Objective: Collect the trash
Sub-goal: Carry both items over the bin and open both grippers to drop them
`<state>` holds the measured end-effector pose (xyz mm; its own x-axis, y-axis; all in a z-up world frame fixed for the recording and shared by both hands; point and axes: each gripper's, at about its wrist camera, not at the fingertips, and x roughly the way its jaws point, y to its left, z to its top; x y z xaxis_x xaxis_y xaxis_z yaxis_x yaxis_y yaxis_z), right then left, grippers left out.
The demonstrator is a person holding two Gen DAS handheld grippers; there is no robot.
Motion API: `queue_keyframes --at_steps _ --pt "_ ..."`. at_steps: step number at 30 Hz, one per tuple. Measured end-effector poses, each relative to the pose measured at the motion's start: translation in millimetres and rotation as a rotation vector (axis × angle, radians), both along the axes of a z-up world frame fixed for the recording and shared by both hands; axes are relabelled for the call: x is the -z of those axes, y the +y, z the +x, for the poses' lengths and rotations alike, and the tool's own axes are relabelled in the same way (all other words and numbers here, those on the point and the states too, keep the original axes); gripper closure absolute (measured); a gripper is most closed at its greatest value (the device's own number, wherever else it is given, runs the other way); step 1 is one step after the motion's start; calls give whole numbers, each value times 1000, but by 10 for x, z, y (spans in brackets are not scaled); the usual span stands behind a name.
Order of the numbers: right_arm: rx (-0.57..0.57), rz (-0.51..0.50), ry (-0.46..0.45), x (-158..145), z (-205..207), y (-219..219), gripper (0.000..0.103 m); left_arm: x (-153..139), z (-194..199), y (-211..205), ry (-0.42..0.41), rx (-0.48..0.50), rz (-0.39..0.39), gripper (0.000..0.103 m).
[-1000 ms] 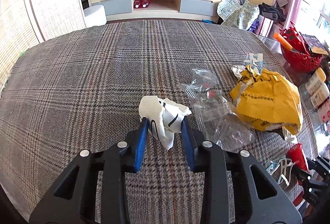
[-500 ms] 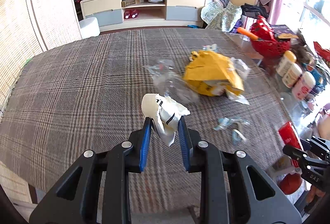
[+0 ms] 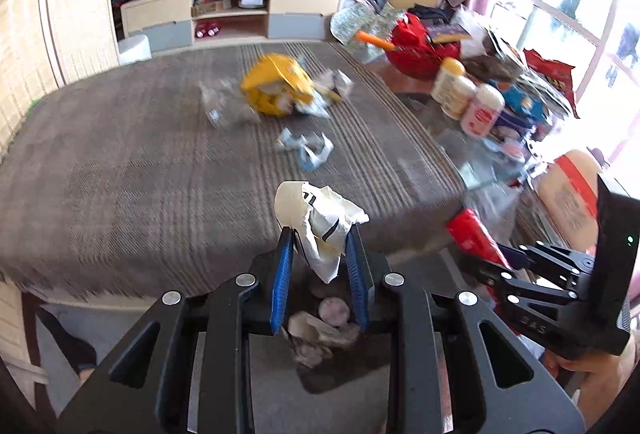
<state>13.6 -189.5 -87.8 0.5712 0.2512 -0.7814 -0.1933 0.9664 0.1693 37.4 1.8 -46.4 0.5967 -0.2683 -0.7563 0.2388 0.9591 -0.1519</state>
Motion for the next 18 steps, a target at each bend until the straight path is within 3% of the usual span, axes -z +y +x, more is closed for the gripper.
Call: queue_keyframes --at_steps 10,18 --pt "13 14 123 755 -257 13 70 774 -347 -363 154 72 -43 78" --pt "10 3 221 1284 -206 52 70 1565 -224 -437 308 55 -62 78"
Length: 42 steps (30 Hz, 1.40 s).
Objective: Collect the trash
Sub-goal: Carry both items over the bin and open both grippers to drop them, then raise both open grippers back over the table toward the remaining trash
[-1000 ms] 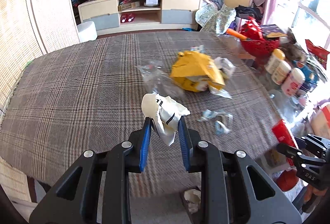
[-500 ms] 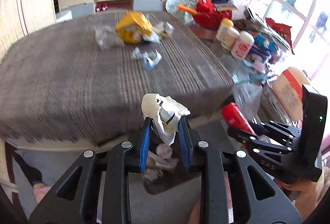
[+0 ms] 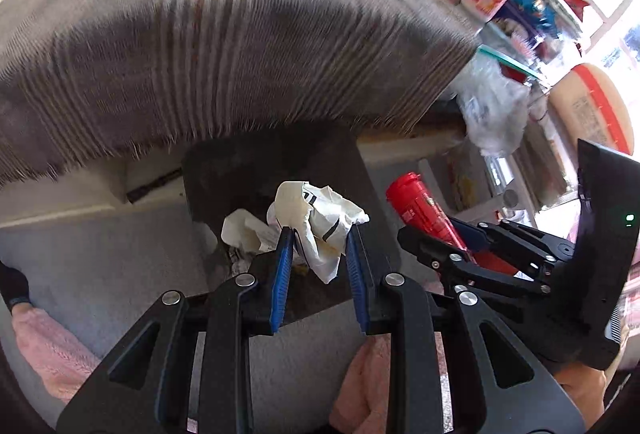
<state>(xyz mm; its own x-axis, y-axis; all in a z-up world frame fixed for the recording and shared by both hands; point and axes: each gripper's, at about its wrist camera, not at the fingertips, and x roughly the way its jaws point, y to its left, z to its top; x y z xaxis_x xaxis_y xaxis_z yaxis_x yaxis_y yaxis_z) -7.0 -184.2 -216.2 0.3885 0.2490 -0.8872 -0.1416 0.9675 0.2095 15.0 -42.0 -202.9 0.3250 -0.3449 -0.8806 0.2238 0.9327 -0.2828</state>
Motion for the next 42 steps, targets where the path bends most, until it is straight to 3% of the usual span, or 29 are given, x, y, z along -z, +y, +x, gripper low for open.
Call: queue_keyframes --at_steps 7,12,17,18,21,25,27,30,42 --pt "-14 -6 95 387 220 58 70 524 310 34 116 -13 -12 77" --pt "-18 -5 121 532 347 106 70 604 443 70 136 -22 -20 75" --pt "-54 -38 143 582 407 169 69 593 512 167 140 -67 -4 60" --pt "-55 -48 143 581 413 186 63 593 519 183 143 -69 -4 58" --pt "-53 -66 125 517 372 185 40 515 477 214 127 -78 9 51" --pt "-73 -92 97 352 255 188 33 293 369 310 56 -117 25 25" --pt "-79 -121 83 277 184 189 15 179 305 347 25 -127 27 19" --pt "-73 -146 33 117 67 163 5 7 184 404 -22 -138 42 10" --pt "-25 -65 -32 -543 115 -7 3 -557 1 568 -117 -148 58 8"
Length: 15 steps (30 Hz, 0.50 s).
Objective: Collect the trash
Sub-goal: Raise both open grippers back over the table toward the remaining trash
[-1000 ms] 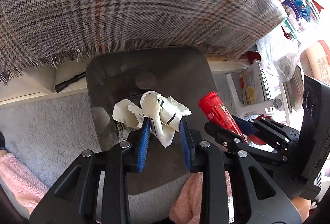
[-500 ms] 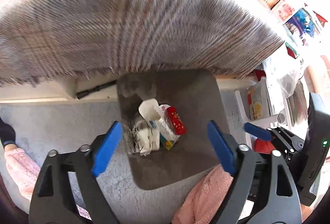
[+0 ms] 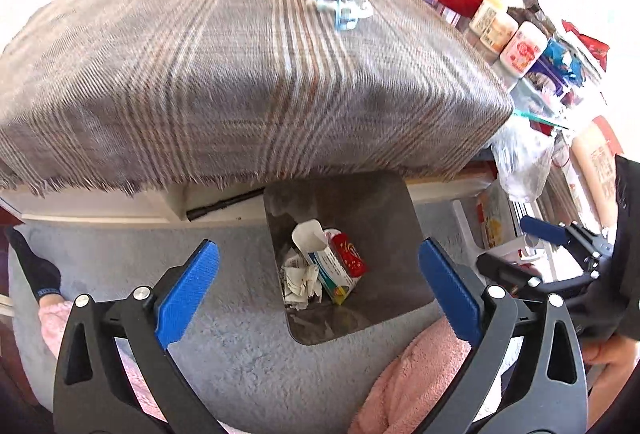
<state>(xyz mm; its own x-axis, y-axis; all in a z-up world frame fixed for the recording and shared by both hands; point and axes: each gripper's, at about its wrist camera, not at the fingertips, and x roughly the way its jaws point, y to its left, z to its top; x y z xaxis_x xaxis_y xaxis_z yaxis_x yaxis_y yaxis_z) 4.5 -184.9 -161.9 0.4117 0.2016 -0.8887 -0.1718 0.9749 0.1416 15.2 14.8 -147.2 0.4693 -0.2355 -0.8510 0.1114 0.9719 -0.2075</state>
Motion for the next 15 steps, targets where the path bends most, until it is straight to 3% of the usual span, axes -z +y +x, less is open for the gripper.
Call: queue_keyframes --at_steps 8,15 --pt "49 55 -80 -487 376 -133 3 -330 297 122 -48 2 0 8" --pt "115 134 -151 -802 974 -278 3 -490 759 85 -79 16 36 8"
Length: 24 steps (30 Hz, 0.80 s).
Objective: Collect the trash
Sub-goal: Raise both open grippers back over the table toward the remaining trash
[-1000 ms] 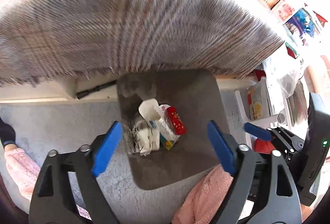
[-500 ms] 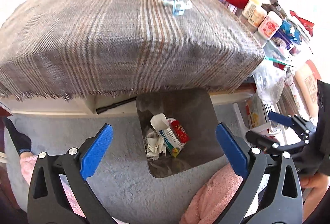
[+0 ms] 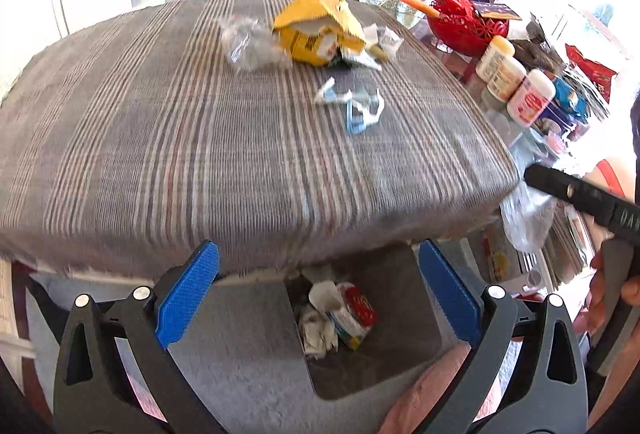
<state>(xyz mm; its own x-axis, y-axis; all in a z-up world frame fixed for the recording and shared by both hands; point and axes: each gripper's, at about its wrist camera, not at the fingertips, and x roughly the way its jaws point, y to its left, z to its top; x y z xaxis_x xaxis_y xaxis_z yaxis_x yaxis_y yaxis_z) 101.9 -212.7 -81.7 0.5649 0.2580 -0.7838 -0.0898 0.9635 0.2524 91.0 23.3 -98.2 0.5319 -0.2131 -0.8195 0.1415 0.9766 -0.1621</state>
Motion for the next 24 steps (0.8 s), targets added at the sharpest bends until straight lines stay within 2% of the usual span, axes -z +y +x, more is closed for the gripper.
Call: queue_keyframes --at_steps 8,16,19,21,22,23,24 --pt "11 -15 14 10 746 26 4 27 627 -146 3 4 -8 8" --pt "1 -19 4 -16 1372 106 8 148 1158 -401 7 34 26 8" --pt "-22 -3 9 -30 1655 180 18 196 1301 -449 4 39 40 8" --pt "-38 14 14 -33 1848 225 31 239 1390 -474 5 40 49 8" --pt "-46 22 18 -26 1951 255 35 264 1426 -477 4 43 49 12" --pt "-56 26 23 -16 2028 285 46 282 1459 -481 5 48 50 27" --pt "-71 32 31 -5 2088 312 56 316 1487 -482 14 54 53 35"
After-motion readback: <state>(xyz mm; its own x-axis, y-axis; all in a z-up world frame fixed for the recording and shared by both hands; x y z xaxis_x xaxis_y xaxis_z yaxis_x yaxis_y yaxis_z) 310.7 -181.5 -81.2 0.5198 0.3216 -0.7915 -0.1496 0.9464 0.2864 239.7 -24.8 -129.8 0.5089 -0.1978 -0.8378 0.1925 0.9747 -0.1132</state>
